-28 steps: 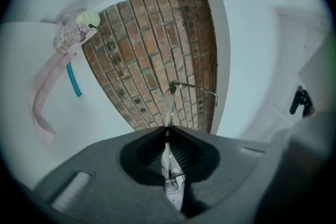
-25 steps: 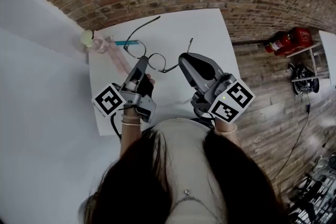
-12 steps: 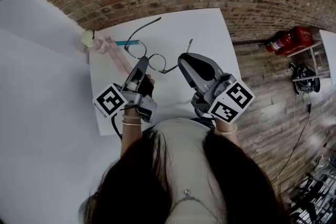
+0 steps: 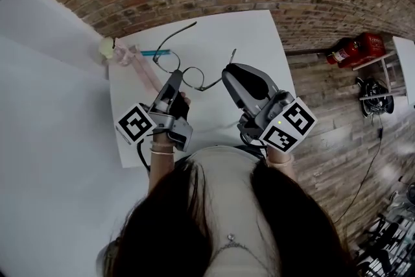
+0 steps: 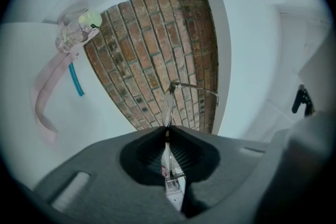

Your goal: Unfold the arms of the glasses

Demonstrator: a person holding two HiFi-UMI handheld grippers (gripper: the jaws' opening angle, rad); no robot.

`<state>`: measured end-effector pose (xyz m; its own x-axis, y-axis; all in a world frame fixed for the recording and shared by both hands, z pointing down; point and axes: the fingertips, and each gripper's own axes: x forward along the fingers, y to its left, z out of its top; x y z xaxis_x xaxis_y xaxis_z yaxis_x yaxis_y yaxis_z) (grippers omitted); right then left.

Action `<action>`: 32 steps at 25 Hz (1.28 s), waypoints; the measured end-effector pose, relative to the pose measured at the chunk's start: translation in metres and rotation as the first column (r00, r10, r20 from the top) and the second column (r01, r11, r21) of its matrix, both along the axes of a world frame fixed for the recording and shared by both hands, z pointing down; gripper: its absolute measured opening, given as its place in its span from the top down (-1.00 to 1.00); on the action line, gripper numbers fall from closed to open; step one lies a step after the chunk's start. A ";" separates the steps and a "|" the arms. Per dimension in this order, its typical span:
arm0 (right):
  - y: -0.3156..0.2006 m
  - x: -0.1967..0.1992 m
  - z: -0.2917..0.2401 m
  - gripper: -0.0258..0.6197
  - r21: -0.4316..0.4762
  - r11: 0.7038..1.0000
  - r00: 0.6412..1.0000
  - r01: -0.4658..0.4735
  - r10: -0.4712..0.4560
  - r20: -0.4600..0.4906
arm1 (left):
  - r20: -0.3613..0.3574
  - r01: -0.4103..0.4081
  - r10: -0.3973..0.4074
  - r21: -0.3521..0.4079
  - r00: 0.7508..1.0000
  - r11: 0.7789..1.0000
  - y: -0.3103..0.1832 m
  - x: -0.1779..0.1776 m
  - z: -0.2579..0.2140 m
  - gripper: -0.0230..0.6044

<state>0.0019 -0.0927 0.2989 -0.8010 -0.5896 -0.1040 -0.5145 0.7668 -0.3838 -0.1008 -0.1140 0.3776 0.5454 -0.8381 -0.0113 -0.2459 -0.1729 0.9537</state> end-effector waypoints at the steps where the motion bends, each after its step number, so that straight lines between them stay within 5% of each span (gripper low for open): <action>1: 0.000 0.001 0.000 0.80 0.000 1.000 1.000 -0.003 0.003 -0.001 | 0.001 0.001 -0.001 -0.001 1.000 1.000 0.000 0.000 0.000 0.85; 15: -0.004 0.030 0.003 0.80 -0.016 0.996 0.997 -0.082 0.082 -0.005 | -0.041 0.026 -0.027 -0.015 0.999 1.000 0.000 -0.005 0.002 0.86; 32: 0.007 0.058 0.040 0.91 -0.038 0.972 0.960 -0.231 0.221 -0.171 | -0.140 -0.018 0.016 -0.013 0.990 1.000 0.027 0.000 -0.006 0.86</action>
